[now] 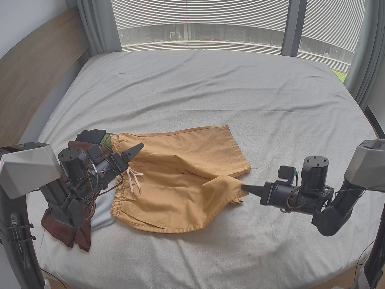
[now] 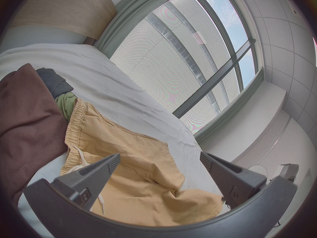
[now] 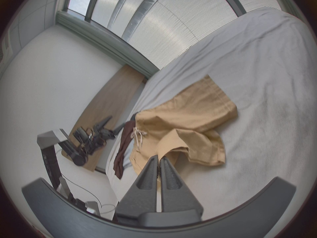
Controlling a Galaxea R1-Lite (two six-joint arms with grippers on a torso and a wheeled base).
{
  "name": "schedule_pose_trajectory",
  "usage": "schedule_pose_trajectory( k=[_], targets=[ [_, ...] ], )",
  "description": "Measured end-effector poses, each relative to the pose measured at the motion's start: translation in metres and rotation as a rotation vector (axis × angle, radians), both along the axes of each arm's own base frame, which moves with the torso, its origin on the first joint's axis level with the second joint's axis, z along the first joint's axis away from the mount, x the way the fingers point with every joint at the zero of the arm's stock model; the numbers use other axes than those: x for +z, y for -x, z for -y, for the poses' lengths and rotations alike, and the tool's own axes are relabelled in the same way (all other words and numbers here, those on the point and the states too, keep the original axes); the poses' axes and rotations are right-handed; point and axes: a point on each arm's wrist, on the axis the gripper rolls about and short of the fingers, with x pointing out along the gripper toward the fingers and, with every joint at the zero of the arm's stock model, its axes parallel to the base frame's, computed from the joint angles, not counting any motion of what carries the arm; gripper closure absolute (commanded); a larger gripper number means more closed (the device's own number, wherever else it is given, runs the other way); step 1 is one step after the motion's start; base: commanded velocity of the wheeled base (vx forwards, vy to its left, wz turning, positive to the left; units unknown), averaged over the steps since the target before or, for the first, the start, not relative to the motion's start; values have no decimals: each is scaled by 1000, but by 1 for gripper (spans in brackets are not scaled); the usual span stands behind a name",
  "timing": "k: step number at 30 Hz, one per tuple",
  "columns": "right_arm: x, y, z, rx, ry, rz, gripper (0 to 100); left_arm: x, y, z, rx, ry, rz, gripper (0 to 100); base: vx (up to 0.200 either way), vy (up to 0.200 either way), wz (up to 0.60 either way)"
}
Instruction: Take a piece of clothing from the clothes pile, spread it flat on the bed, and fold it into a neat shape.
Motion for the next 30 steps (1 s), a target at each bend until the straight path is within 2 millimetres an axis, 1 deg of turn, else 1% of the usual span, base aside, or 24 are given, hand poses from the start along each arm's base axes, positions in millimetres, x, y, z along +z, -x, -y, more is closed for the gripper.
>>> schedule_pose_trajectory(
  k=[4,11,16,21,26,30],
  targets=[
    [-19,11,3,18,59,-52,100,0,0,0,0,0,0,0,0,0,0],
    [-43,25,12,12,110,-152,100,0,0,0,0,-1,0,0,0,0,0],
    [-53,30,19,6,145,-183,100,-1,0,0,0,-2,-3,0,0,0,0],
    [-67,33,36,-18,204,-205,100,-3,0,1,-2,-3,-7,0,0,0,0],
    [-74,38,44,-32,222,-243,100,-5,0,1,-2,-6,-12,0,0,0,0],
    [-77,42,45,-30,230,-263,100,-6,-1,1,-1,-6,-15,0,0,0,0]
  ],
)
